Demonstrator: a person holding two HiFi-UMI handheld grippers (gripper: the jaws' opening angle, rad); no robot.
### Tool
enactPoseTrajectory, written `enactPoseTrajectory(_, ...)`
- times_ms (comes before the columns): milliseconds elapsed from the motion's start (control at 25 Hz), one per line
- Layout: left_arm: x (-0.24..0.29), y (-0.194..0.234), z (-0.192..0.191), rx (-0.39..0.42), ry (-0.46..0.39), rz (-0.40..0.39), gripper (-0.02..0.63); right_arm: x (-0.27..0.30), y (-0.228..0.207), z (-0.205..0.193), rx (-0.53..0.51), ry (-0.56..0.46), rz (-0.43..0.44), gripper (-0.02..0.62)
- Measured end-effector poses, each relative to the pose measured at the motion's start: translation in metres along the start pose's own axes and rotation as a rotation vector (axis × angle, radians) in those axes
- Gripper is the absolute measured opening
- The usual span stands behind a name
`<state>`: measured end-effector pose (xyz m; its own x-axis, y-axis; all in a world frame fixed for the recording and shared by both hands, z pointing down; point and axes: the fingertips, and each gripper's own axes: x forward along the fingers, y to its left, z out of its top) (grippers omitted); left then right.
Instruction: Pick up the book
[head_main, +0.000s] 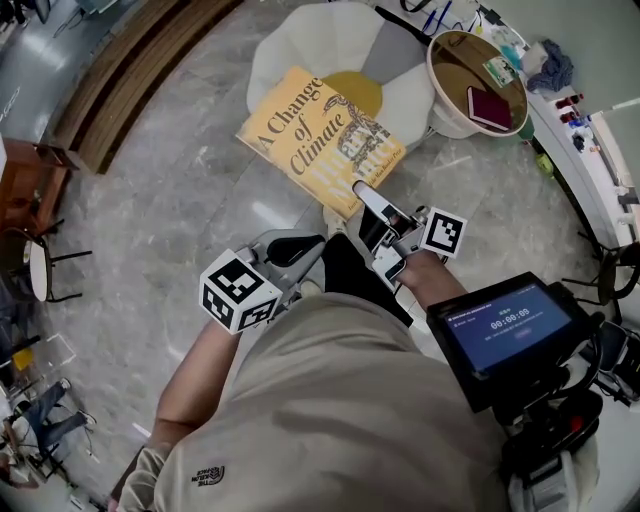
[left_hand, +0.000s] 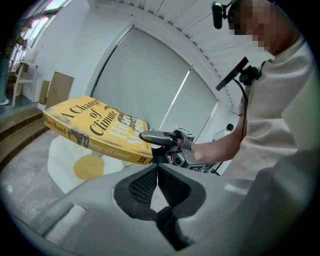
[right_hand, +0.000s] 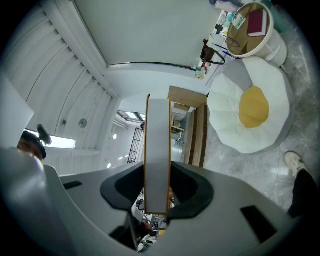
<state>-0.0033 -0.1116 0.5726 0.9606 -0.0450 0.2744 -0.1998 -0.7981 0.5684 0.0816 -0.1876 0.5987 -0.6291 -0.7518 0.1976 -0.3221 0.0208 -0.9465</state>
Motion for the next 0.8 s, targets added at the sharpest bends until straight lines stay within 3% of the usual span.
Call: enactPoseTrajectory(800, 0.001, 0.006, -0.005, -0.024, 0.019, 0.002, 0.008, 0.005, -0.002, 0.005, 0.009, -0.015, 0.01, 0.149)
